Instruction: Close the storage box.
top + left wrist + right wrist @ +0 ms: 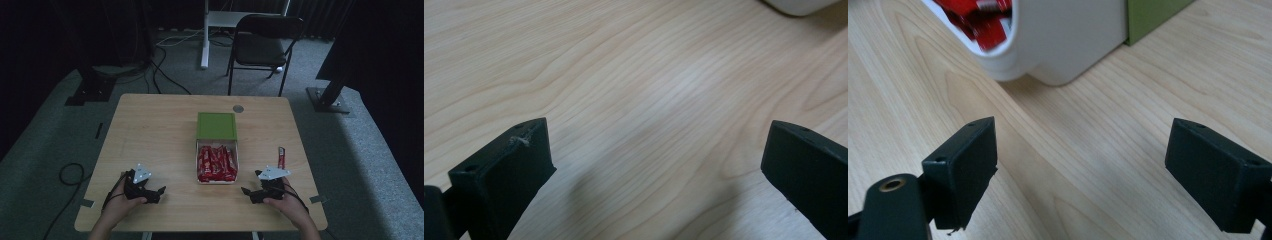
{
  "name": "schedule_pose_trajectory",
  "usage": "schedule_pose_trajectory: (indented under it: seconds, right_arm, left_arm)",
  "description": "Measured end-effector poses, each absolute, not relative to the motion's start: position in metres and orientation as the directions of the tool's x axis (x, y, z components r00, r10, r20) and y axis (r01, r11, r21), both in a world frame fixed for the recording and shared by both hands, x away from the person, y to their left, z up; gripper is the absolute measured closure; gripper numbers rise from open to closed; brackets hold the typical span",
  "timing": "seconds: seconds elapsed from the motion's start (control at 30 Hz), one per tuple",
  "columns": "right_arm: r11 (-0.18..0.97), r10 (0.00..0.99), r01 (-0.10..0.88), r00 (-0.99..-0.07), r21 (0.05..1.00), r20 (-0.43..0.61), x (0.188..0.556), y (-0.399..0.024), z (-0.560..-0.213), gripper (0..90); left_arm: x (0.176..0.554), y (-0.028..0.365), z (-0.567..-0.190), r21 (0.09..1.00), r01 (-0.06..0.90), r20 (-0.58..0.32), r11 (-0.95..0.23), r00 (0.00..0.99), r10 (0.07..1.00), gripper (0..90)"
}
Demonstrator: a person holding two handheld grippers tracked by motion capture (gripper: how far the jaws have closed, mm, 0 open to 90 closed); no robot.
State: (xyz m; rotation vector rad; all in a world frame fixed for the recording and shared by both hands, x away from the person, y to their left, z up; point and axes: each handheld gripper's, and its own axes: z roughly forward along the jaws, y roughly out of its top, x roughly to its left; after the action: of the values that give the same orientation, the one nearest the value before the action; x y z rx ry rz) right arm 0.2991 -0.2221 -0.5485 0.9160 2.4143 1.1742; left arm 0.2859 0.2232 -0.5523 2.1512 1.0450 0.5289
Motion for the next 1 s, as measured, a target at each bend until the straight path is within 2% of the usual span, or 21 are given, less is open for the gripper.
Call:
schedule_pose_trajectory:
  seconds: [0.17, 0.43, 1.0]
  right_arm:
    - [0.439, 0.664, 0.403, -0.748, 0.803, 0.012, 0.3, -0.22, -0.543, 13.0]
    - [0.374, 0.672, 0.395, -0.739, 0.839, 0.049, 0.301, -0.218, -0.537, 13.2]
    - [0.34, 0.679, 0.398, -0.731, 0.852, 0.071, 0.308, -0.214, -0.533, 13.2]
  left_arm:
    - [0.287, 0.21, -0.551, 0.723, 0.498, 0.075, -0.479, 0.632, 0.771, 0.6]
    - [0.292, 0.199, -0.549, 0.742, 0.484, 0.081, -0.463, 0.621, 0.779, 0.6]
    - [0.298, 0.172, -0.542, 0.794, 0.409, 0.08, -0.449, 0.662, 0.745, 0.6]
